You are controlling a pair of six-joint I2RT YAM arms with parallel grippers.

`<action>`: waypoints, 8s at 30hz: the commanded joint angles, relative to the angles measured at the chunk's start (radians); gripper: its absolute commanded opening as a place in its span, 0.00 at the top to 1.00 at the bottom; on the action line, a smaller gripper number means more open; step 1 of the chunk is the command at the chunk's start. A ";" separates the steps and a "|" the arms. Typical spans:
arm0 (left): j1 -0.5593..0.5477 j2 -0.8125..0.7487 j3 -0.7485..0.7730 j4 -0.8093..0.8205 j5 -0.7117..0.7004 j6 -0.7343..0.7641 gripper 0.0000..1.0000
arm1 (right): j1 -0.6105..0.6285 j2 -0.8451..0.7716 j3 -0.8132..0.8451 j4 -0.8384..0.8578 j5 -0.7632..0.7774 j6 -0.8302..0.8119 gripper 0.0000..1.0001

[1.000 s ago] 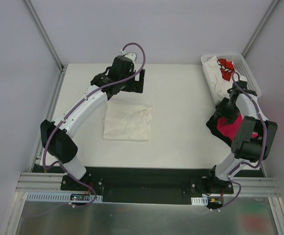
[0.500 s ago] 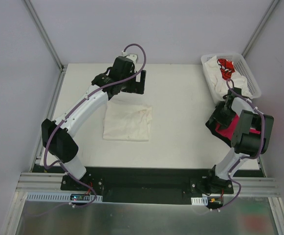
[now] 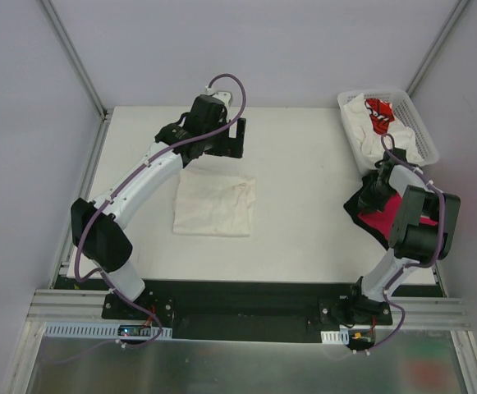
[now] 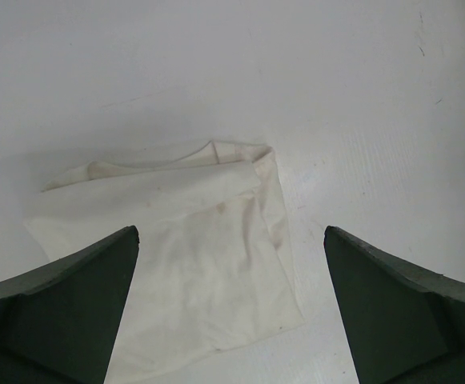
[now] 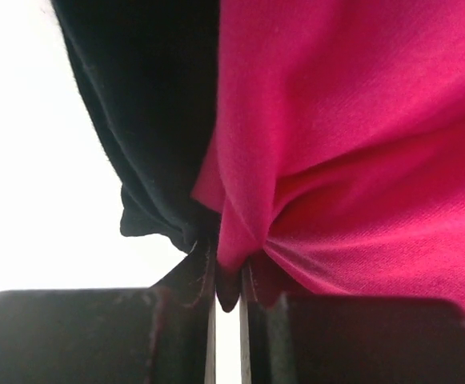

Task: Fold and stack the t-shirts
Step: Put the neatly folded tshirt into the corner of the board with both arms

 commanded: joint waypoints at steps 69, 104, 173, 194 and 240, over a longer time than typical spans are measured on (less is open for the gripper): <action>0.242 -0.352 -0.481 0.224 0.033 -0.309 0.01 | 0.838 -0.195 0.076 0.110 -0.312 0.119 0.36; 0.434 -0.669 -0.986 0.514 0.211 -0.475 0.01 | 0.846 0.202 0.145 0.339 -0.427 0.085 0.38; 0.712 -0.133 -1.222 1.274 0.713 -0.642 0.06 | 0.662 0.235 0.182 0.344 -0.444 0.033 0.38; 0.641 -0.354 -1.035 0.603 0.628 -0.378 0.05 | 0.662 0.230 0.139 0.403 -0.472 0.068 0.38; 0.698 -0.029 -0.708 0.259 0.729 -0.168 0.05 | 0.668 0.207 0.082 0.460 -0.530 0.100 0.38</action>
